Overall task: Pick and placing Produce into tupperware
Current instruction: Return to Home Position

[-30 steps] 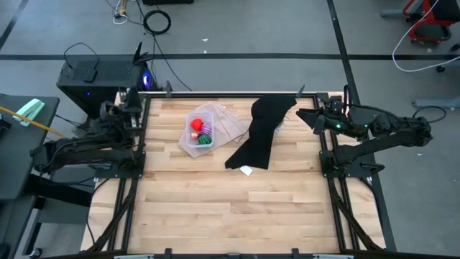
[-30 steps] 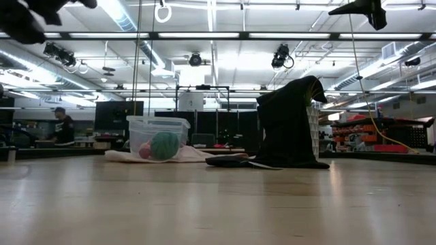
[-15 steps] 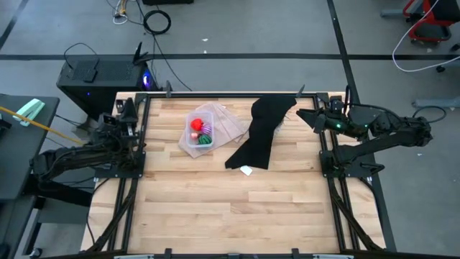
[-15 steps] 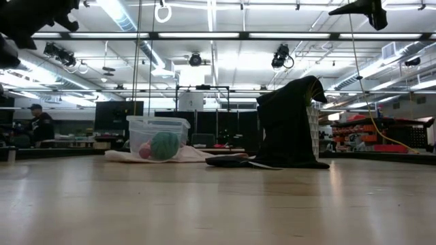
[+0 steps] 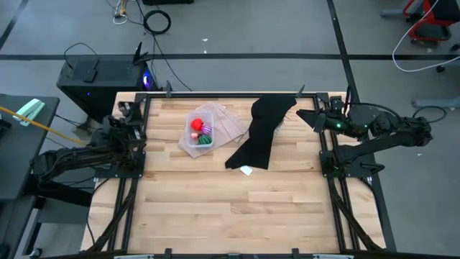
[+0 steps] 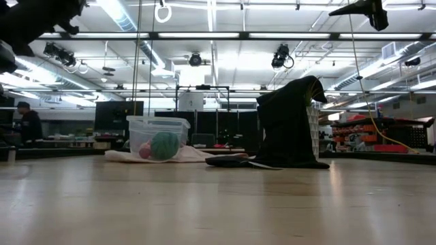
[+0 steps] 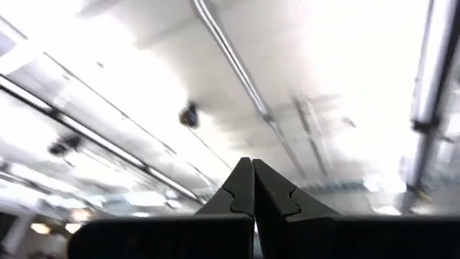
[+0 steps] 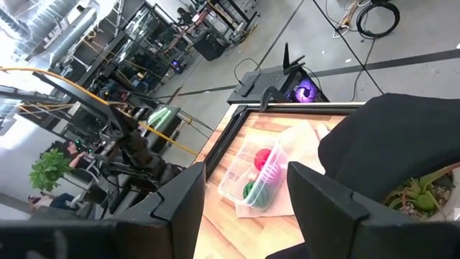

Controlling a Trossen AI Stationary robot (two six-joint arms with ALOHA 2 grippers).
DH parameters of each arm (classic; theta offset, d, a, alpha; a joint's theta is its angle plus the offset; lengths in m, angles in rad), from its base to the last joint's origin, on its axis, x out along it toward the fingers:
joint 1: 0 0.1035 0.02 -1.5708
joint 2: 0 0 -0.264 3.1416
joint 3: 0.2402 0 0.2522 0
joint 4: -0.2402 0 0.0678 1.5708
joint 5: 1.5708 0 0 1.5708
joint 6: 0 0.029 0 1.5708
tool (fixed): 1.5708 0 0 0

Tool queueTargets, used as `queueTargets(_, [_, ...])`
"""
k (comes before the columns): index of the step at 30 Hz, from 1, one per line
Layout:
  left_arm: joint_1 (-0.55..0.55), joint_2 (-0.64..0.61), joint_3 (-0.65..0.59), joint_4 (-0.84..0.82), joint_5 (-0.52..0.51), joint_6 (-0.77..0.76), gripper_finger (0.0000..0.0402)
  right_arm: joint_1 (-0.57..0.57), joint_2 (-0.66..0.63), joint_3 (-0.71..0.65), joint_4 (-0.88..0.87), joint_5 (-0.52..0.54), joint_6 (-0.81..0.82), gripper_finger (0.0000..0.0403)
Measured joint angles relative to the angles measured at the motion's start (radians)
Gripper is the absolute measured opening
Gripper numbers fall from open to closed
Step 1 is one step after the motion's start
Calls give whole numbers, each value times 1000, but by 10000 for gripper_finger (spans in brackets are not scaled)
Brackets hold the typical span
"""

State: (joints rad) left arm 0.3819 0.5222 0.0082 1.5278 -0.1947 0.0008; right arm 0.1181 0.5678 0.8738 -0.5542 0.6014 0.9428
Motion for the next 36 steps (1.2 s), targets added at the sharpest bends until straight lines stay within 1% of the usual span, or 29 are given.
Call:
queueTargets(2, [-1, 0, 0, -48, 26, -27, 0, 0, 0, 0, 0, 0, 0, 203])
queueTargets(5, [0, 1, 0, -117, 27, -70, 0, 0, 0, 0, 0, 0, 0, 203])
queueTargets(7, [-1, 0, 0, -135, 27, -96, 0, 0, 0, 0, 0, 0, -1, 203])
queueTargets(10, [-26, 0, 0, -179, 35, -112, 0, 0, 0, 0, 0, 0, -11, 203])
queueTargets(14, [-90, 0, 0, -296, 34, -128, 0, 0, 0, 0, 0, 0, -17, 203])
queueTargets(20, [-223, -2, 0, -442, -49, -127, 0, 0, 0, 0, 0, 0, -22, 203])
queueTargets(23, [-275, -13, -1, -485, -73, -79, 0, 0, 0, 0, 0, 0, -30, 203])
queueTargets(25, [-294, -31, -1, -478, -74, -40, 0, 0, 0, 0, -4, 0, -34, 203])
queueTargets(27, [-302, -57, -1, -485, -66, -37, 0, 0, 0, 0, -10, 0, -36, 203])
queueTargets(30, [-306, -105, -1, -573, -34, -53, 0, 0, 0, 0, -17, 0, -36, 203])
queueTargets(33, [-315, -173, -1, -665, -33, -68, 0, 0, 0, 0, -17, 0, -32, 203])
queueTargets(36, [-321, -254, -1, -685, -36, -57, 0, 0, 0, 0, -17, 0, -22, 203])
